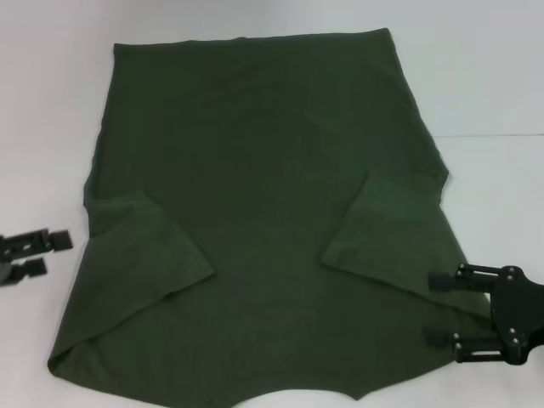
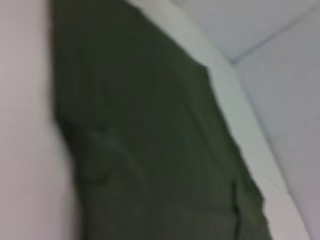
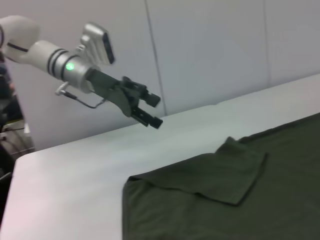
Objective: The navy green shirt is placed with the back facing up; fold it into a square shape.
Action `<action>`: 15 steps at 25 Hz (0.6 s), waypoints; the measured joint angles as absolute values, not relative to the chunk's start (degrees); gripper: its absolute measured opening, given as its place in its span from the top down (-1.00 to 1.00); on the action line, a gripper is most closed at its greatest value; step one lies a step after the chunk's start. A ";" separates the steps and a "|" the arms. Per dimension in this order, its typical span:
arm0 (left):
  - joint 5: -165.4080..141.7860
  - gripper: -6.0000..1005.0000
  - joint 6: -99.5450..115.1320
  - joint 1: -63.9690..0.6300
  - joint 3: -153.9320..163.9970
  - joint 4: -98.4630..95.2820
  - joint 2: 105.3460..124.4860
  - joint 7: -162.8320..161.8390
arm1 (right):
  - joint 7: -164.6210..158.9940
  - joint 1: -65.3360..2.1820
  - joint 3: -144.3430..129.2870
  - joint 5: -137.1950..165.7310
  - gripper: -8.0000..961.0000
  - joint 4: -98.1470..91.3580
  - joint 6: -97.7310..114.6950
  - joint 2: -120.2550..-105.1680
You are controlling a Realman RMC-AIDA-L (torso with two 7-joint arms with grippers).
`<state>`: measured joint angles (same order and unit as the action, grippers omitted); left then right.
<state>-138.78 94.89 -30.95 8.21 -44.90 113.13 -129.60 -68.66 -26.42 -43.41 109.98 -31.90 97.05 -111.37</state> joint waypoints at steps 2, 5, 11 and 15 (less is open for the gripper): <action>-141.34 -0.76 94.34 -30.73 7.21 -44.92 113.05 -131.06 | -68.53 -26.61 -43.29 110.60 -0.76 -31.90 97.96 -111.14; -145.75 -0.76 93.62 -30.43 6.22 -44.90 113.00 -133.39 | -68.30 -26.85 -43.44 110.90 -0.76 -31.90 98.61 -110.86; -149.19 -0.76 93.38 -29.66 5.99 -44.46 113.18 -135.32 | -68.13 -27.51 -43.51 112.01 -0.76 -31.90 98.71 -110.56; -149.90 -0.76 93.12 -29.38 6.10 -43.95 113.37 -136.04 | -67.76 -27.67 -43.51 112.19 -0.76 -31.90 98.78 -110.49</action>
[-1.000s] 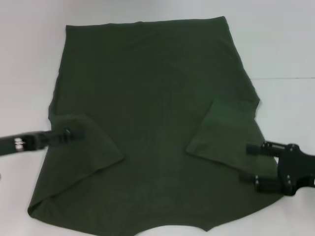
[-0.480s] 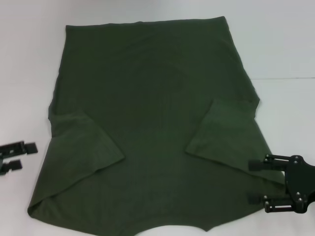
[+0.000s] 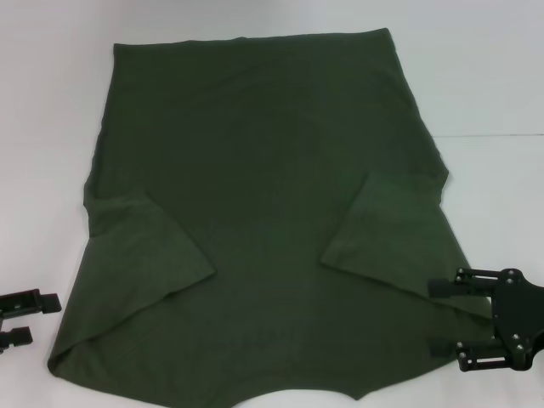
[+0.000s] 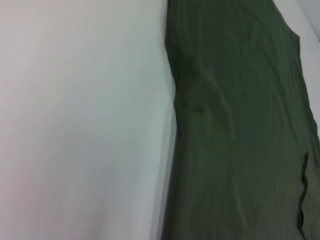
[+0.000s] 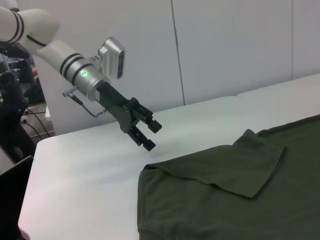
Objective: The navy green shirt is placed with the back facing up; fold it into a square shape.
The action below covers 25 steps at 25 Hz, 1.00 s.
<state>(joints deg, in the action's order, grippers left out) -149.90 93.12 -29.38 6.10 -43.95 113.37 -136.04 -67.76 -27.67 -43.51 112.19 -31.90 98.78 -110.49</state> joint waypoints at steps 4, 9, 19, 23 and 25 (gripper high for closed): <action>-150.11 -0.76 92.21 -29.32 6.77 -43.10 113.47 -136.23 | -67.60 -27.70 -43.57 112.22 -0.76 -31.90 98.84 -110.49; -151.34 -0.76 89.50 -29.73 7.50 -40.50 113.51 -135.85 | -67.53 -27.76 -43.60 112.24 -0.76 -31.82 99.17 -110.52; -151.63 -0.76 86.70 -29.88 9.75 -38.54 113.53 -135.61 | -67.74 -27.86 -43.59 112.24 -0.76 -31.81 99.41 -110.54; -151.61 -0.76 86.72 -30.37 10.27 -37.00 113.53 -135.61 | -67.66 -27.88 -43.60 112.23 -0.76 -31.73 99.40 -110.54; -151.61 -0.76 86.78 -30.54 10.55 -36.76 113.54 -135.62 | -67.67 -27.90 -43.60 112.24 -0.76 -31.73 99.40 -110.54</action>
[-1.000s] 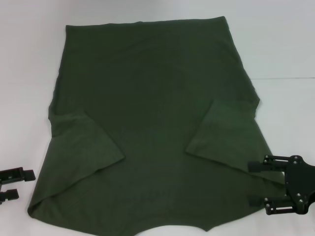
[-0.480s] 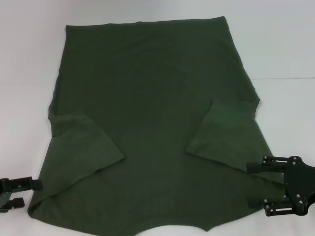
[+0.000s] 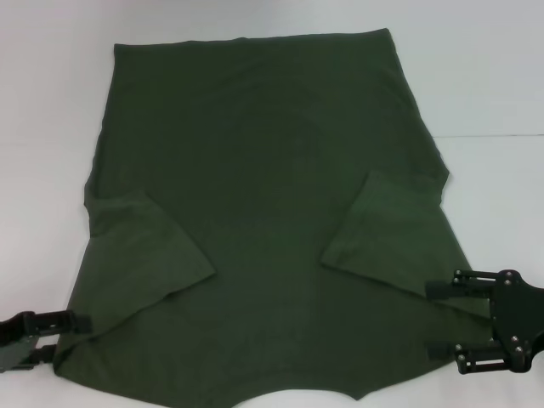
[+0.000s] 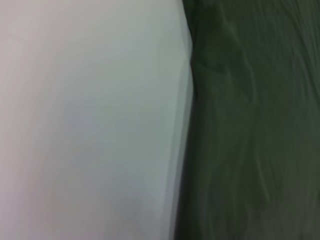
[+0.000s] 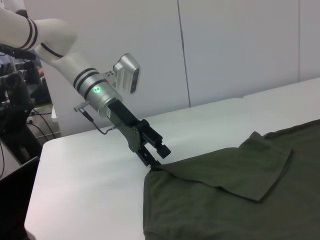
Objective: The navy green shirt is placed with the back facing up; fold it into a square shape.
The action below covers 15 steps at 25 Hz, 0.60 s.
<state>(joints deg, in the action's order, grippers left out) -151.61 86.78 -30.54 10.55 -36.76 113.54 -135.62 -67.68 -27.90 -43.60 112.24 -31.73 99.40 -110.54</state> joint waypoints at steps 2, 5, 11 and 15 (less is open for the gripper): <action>-151.62 -0.76 86.85 -30.87 10.99 -36.30 113.52 -135.78 | -67.71 -27.92 -43.59 112.23 -0.76 -31.73 99.40 -110.54; -151.66 -0.76 86.96 -31.36 11.35 -35.51 113.41 -136.03 | -67.73 -27.94 -43.59 112.23 -0.76 -31.73 99.40 -110.54; -151.40 -0.75 87.21 -32.22 11.34 -34.30 113.21 -136.40 | -67.85 -27.95 -43.57 112.23 -0.76 -31.73 99.35 -110.54; -150.25 -0.75 87.62 -32.49 10.75 -34.33 113.03 -136.41 | -68.00 -27.95 -43.37 112.23 -0.76 -31.73 99.36 -110.54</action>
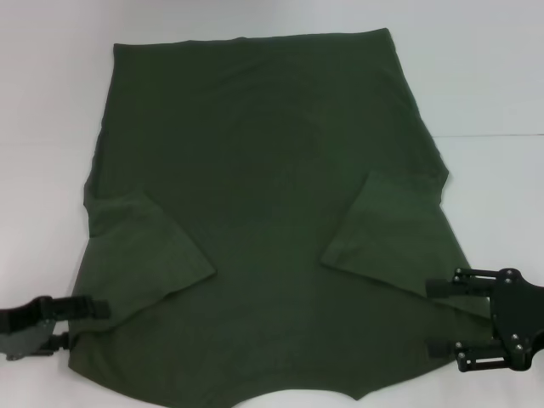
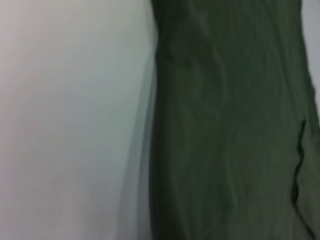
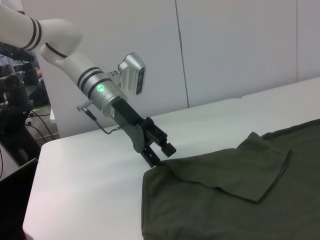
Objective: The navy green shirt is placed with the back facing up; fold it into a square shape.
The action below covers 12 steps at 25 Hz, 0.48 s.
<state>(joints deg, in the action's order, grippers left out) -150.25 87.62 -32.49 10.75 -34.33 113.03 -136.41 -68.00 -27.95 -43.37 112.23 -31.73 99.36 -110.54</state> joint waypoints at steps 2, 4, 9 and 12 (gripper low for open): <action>-149.65 -0.75 88.13 -32.51 10.09 -34.51 112.82 -136.45 | -68.05 -27.95 -43.28 112.23 -0.76 -31.73 99.36 -110.54; -149.43 -0.75 89.06 -32.65 9.34 -34.70 112.50 -136.49 | -68.18 -27.95 -43.22 112.23 -0.76 -31.73 99.42 -110.54; -149.40 -0.75 91.87 -32.94 8.38 -35.90 112.00 -136.62 | -68.78 -27.95 -43.14 112.23 -0.76 -31.73 99.50 -110.61; -149.43 -0.75 92.47 -32.95 7.91 -36.52 111.72 -137.16 | -68.83 -27.95 -43.09 112.23 -0.76 -31.72 99.56 -110.64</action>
<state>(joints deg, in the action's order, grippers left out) -149.43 92.47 -32.95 7.91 -36.52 111.72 -137.16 -68.83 -27.95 -43.09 112.23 -31.72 99.56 -110.64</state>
